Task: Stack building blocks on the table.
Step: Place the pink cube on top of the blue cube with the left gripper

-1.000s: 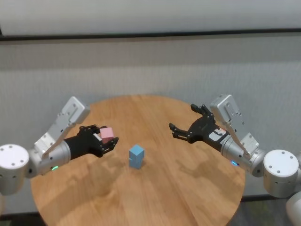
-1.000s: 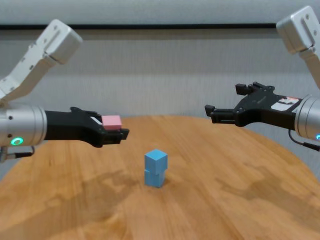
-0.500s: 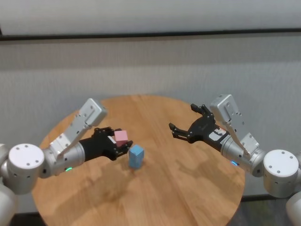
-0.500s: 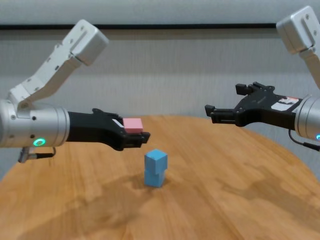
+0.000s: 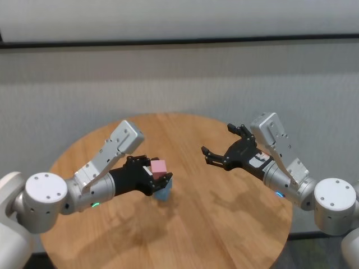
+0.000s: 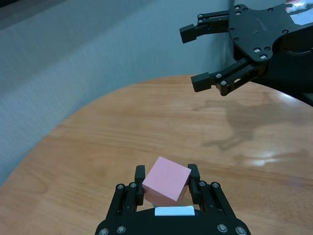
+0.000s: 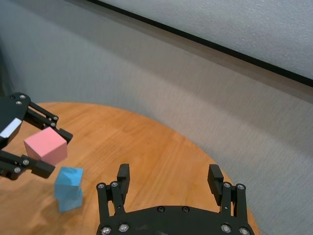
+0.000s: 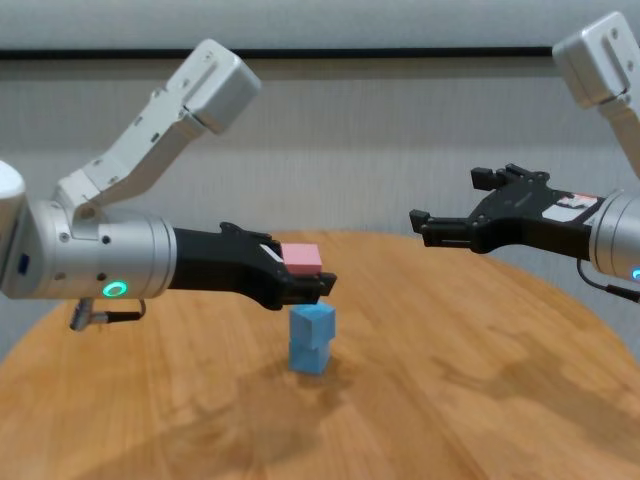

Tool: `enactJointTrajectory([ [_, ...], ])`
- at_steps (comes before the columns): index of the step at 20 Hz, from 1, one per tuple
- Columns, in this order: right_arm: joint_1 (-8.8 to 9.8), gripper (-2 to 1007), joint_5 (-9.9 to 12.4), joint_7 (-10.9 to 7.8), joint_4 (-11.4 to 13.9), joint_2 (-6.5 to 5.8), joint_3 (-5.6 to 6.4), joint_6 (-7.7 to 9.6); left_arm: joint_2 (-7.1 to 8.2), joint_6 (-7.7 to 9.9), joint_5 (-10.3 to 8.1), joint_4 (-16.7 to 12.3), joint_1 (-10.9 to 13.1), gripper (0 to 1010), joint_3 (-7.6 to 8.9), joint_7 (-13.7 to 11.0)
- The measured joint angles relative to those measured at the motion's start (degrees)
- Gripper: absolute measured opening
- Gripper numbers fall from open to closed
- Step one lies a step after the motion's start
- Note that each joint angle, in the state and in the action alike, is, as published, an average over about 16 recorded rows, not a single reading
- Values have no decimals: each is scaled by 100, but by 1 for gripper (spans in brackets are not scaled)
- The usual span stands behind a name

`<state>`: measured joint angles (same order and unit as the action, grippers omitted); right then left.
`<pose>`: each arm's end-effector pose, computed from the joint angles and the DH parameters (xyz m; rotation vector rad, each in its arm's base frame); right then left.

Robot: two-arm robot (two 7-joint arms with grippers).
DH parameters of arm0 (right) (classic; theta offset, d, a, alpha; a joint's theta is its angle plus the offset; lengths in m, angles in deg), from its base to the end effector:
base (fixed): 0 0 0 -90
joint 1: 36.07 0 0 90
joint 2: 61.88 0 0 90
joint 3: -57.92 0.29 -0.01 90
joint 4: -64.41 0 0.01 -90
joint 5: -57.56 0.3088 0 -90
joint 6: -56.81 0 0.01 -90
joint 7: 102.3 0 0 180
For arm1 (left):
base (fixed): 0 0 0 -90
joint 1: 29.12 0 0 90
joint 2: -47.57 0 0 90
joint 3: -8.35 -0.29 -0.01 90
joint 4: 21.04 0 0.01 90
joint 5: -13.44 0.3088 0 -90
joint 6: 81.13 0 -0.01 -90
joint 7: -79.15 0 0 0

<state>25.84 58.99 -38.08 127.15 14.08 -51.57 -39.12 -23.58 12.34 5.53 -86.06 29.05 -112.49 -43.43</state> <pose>0.4544 -0.0141 -0.2722 -0.2554 -0.2487 -0.9052 0.4573 -0.0026 -0.2573 0.3904 -0.1512 0.6843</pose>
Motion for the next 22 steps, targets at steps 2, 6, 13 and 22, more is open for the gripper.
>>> enactJointTrajectory([
  [2,0,1005,0,0,0,0,0,0,-35,38,-6,9,-9,544,-24,5],
  [6,0,1005,0,0,0,0,0,0,-113,108,-23,72,-45,544,-64,17],
  [13,0,1005,0,0,0,0,0,0,-236,166,-78,274,-123,544,-79,38],
  [22,0,1005,0,0,0,0,0,0,-367,122,-160,604,-223,544,-53,46],
])
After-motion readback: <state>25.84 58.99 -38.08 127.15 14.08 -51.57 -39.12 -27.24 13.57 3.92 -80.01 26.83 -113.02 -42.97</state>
